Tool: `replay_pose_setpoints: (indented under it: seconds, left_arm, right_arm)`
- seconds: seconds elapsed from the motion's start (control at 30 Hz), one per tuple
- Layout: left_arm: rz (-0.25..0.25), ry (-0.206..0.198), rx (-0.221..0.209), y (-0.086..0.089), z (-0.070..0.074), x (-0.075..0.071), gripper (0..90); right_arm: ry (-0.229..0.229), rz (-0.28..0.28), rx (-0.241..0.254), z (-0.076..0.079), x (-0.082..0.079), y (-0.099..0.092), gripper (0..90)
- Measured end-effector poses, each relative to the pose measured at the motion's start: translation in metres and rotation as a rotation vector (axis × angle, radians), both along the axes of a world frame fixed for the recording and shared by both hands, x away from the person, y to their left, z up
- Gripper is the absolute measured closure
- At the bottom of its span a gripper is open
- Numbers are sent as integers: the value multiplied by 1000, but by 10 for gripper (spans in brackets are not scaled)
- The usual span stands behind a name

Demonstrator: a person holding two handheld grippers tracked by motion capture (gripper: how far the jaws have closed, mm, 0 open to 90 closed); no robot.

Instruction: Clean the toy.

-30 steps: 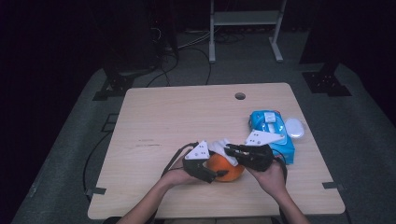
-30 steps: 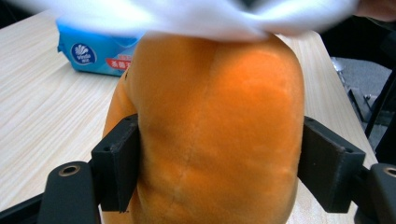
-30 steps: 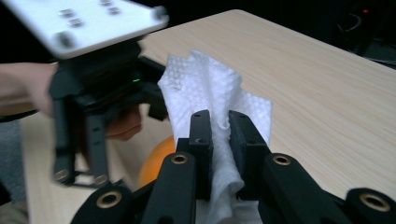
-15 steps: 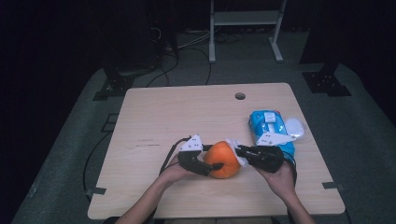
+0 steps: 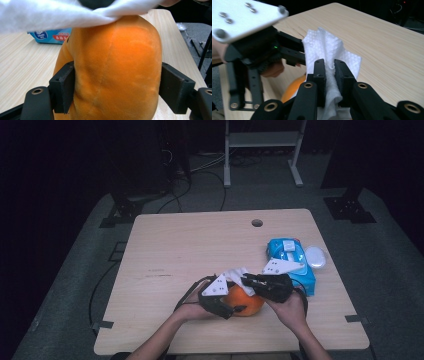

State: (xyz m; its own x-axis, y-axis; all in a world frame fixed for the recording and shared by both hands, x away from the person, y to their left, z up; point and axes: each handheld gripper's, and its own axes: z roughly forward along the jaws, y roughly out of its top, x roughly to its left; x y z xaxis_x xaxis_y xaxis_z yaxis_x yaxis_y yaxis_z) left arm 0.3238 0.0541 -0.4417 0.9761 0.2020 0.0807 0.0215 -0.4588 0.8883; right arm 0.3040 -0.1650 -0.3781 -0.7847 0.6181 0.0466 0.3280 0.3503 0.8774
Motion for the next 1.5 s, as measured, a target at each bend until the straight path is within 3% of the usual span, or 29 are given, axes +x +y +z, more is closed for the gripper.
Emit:
replay_pose_setpoints:
  seconds: [0.2,0.37,0.57,0.63,0.73,0.87,1.07,1.17,1.33,1.5]
  left_arm:
    - [-5,18,-13,6,0,5,241]
    - [31,74,-42,16,-2,15,241]
    - [128,206,-127,30,-4,29,241]
    - [151,225,-137,32,-4,31,242]
    - [154,209,-129,28,-3,29,242]
    - [137,135,-78,16,0,17,241]
    - [93,17,-10,0,3,2,239]
    - [73,-17,7,-6,4,-3,237]
    - [81,-10,3,-6,4,-3,233]
    - [114,11,-9,-9,5,-1,231]
  right_arm:
    - [17,-49,21,-5,5,-19,795]
    - [43,-75,25,-13,5,-31,796]
    - [65,-65,6,-16,-1,-33,795]
    - [67,-38,-3,-16,-5,-28,795]
    - [50,10,-17,-12,-11,-14,795]
    - [17,40,-28,-5,-15,0,795]
    - [-18,24,-31,2,-13,1,795]
    - [-22,1,-33,4,-10,-4,795]
    - [-24,-45,-53,3,-5,-18,794]
    - [-33,-32,-78,7,-12,-16,795]
